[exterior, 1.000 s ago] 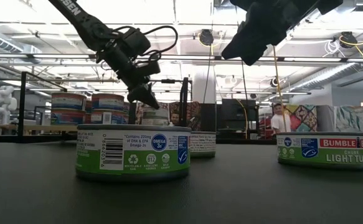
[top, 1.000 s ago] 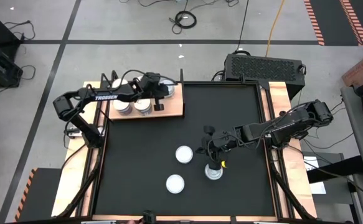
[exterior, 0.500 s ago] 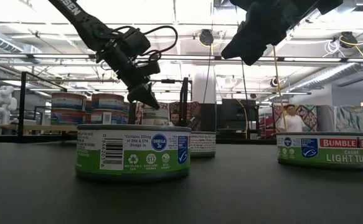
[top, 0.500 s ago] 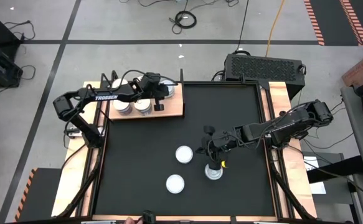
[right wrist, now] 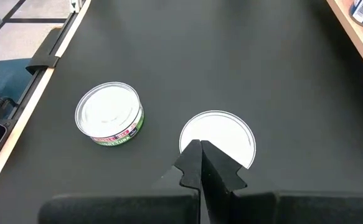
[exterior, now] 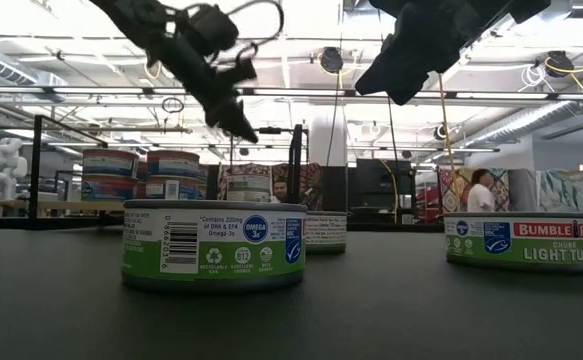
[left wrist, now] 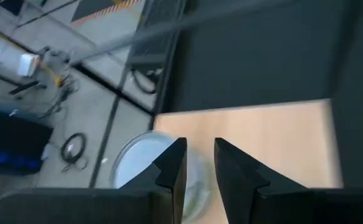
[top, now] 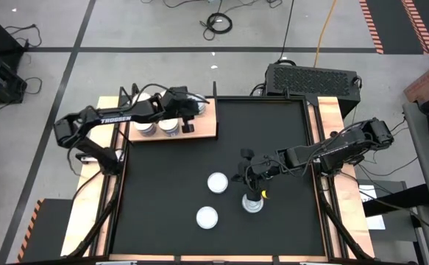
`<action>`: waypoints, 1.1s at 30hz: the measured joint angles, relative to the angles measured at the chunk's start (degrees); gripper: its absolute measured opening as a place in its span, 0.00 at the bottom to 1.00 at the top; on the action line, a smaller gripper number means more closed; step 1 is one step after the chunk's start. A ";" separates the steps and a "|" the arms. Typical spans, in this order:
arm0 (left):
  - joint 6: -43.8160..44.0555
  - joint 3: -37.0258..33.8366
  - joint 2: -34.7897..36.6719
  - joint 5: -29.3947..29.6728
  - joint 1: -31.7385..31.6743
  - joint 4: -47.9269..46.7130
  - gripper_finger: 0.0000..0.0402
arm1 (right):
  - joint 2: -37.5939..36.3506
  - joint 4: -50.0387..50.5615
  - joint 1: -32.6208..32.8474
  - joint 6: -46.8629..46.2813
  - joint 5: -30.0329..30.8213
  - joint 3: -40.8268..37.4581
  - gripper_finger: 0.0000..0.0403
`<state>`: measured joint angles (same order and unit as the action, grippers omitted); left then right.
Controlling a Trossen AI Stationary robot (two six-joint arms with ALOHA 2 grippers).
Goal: Stack canned seafood by type on shelf
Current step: Put the green tuna can on the bottom right of the shelf
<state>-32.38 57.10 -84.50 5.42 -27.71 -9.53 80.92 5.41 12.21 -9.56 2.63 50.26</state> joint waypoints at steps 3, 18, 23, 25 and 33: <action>4.27 0.02 2.77 -4.23 2.56 -2.53 0.21 | 0.00 -0.03 0.00 -0.02 0.00 0.00 0.00; 15.54 -3.88 3.52 -16.92 30.76 -6.44 0.21 | 0.00 -0.57 0.56 -1.77 0.02 0.00 0.00; 15.52 -4.77 -0.48 -11.75 40.14 2.58 0.21 | 0.00 -1.14 1.07 -2.34 0.01 0.00 0.00; 15.09 -4.98 -3.23 -10.47 42.04 6.28 0.21 | 0.00 -1.21 1.05 -3.11 0.02 0.00 0.00; 9.31 -5.09 -8.81 -5.32 44.71 12.20 0.21 | 0.00 -1.41 1.03 -3.25 0.28 0.00 0.00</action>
<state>-23.07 52.01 -93.31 0.10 17.00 2.67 80.93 4.00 13.23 -12.82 2.92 50.26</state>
